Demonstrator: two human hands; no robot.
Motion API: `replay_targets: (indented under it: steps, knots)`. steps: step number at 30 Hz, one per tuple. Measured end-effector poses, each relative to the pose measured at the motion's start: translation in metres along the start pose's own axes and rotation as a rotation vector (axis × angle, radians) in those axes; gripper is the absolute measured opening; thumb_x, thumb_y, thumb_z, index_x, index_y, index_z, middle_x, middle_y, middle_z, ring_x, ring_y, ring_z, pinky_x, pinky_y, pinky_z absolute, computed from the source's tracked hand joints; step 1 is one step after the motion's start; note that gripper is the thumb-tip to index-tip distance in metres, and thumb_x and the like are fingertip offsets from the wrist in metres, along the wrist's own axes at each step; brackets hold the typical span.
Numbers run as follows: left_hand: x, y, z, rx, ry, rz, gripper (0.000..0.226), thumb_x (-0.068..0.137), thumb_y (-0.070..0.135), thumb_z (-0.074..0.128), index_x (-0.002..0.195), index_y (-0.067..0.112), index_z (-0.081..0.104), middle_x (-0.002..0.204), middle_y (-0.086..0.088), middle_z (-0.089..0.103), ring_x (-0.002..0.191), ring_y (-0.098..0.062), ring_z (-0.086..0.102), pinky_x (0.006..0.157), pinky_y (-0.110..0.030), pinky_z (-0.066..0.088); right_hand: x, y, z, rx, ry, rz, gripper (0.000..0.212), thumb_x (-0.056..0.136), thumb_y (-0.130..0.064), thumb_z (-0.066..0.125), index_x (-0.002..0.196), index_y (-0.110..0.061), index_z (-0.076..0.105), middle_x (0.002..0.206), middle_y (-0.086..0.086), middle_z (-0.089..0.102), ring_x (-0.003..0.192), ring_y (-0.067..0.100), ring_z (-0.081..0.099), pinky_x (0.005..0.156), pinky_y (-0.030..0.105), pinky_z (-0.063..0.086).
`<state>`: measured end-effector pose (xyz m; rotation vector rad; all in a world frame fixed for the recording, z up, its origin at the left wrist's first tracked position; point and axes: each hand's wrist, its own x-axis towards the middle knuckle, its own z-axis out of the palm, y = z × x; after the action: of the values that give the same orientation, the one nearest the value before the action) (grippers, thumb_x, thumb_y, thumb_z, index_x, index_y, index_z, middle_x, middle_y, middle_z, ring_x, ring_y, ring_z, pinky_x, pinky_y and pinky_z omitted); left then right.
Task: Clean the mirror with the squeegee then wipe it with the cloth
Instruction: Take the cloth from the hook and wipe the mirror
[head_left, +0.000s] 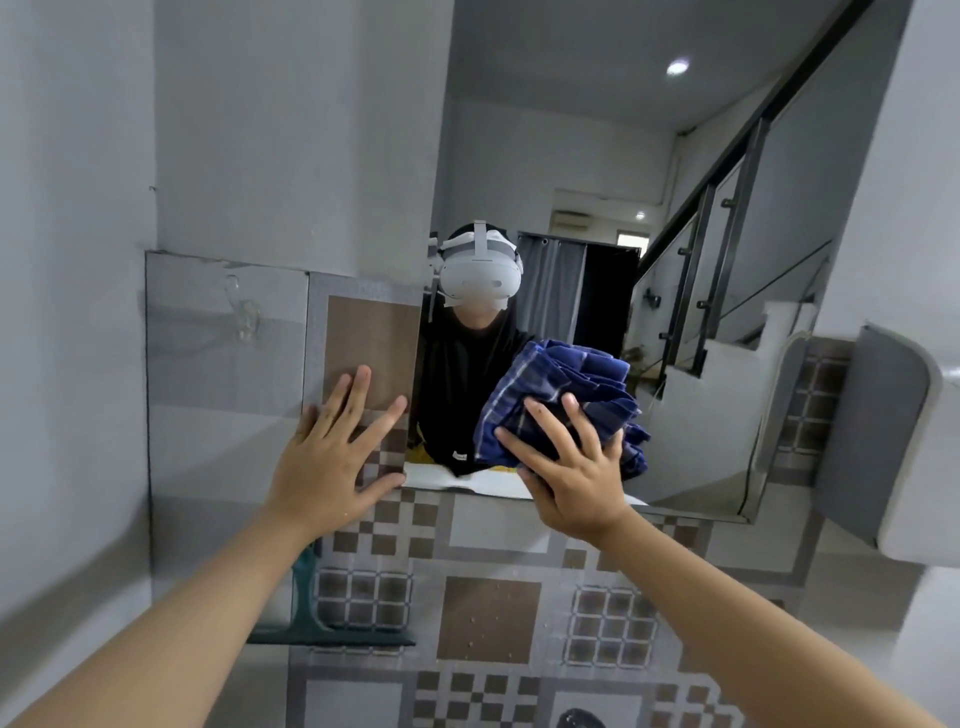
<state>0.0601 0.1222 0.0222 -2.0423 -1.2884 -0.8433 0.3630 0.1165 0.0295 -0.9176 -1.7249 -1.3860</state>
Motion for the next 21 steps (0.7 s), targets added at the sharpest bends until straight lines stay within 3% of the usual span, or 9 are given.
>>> replay_targets:
  steps: [5, 7, 9, 12, 16, 21]
  knots:
    - [0.000, 0.000, 0.000, 0.012, 0.000, 0.006, 0.083, 0.079, 0.070, 0.033, 0.149, 0.032, 0.010, 0.158, -0.010, -0.006, 0.144, -0.031, 0.000, 0.108, -0.054, 0.018, -0.032, 0.052, -0.013, -0.064, -0.022, 0.066, 0.047, 0.093, -0.041, 0.045, 0.140, -0.044, 0.040, 0.146, -0.001, 0.040, 0.144, 0.028, 0.022, 0.097, 0.059, 0.032]
    - [0.001, 0.000, 0.001, 0.016, -0.006, -0.001, 0.084, 0.079, 0.071, 0.032, 0.149, 0.032, 0.009, 0.158, -0.010, -0.007, 0.145, -0.029, -0.004, 0.107, -0.054, 0.018, -0.047, 0.068, -0.017, -0.068, -0.040, 0.120, 0.054, 0.092, -0.043, 0.046, 0.144, -0.047, 0.031, 0.146, 0.001, 0.038, 0.147, 0.028, 0.014, 0.102, 0.060, 0.027]
    - [0.001, 0.000, 0.002, 0.016, -0.008, -0.010, 0.084, 0.078, 0.072, 0.031, 0.149, 0.033, 0.007, 0.158, -0.009, -0.008, 0.145, -0.026, -0.010, 0.107, -0.054, 0.018, -0.061, 0.079, -0.022, -0.038, -0.062, 0.219, 0.047, 0.095, -0.046, 0.038, 0.142, -0.047, 0.030, 0.148, 0.003, 0.033, 0.145, 0.032, 0.014, 0.108, 0.057, 0.020]
    - [0.000, 0.001, 0.002, 0.017, -0.014, -0.016, 0.084, 0.078, 0.072, 0.030, 0.149, 0.033, 0.007, 0.158, -0.009, -0.009, 0.145, -0.027, -0.009, 0.107, -0.054, 0.018, -0.079, 0.080, -0.025, 0.035, -0.088, 0.485, 0.042, 0.096, -0.047, 0.031, 0.138, -0.042, 0.035, 0.153, 0.001, 0.019, 0.141, 0.036, 0.012, 0.112, 0.048, 0.014]
    - [0.001, 0.001, 0.002, 0.019, -0.011, -0.012, 0.085, 0.078, 0.072, 0.031, 0.149, 0.032, 0.006, 0.158, -0.010, -0.009, 0.144, -0.031, -0.001, 0.107, -0.055, 0.020, -0.076, 0.054, -0.023, 0.081, -0.021, 0.900, 0.048, 0.090, -0.041, 0.035, 0.137, -0.029, 0.041, 0.154, 0.008, 0.019, 0.141, 0.038, 0.011, 0.112, 0.057, 0.017]
    - [0.001, 0.000, 0.002, 0.014, -0.017, -0.009, 0.084, 0.079, 0.071, 0.030, 0.149, 0.030, 0.009, 0.158, -0.011, -0.008, 0.144, -0.031, 0.000, 0.106, -0.056, 0.022, -0.047, 0.007, -0.020, 0.252, 0.027, 1.272, 0.055, 0.091, -0.043, 0.028, 0.144, -0.031, 0.032, 0.160, 0.009, 0.008, 0.141, 0.040, 0.005, 0.112, 0.058, 0.013]
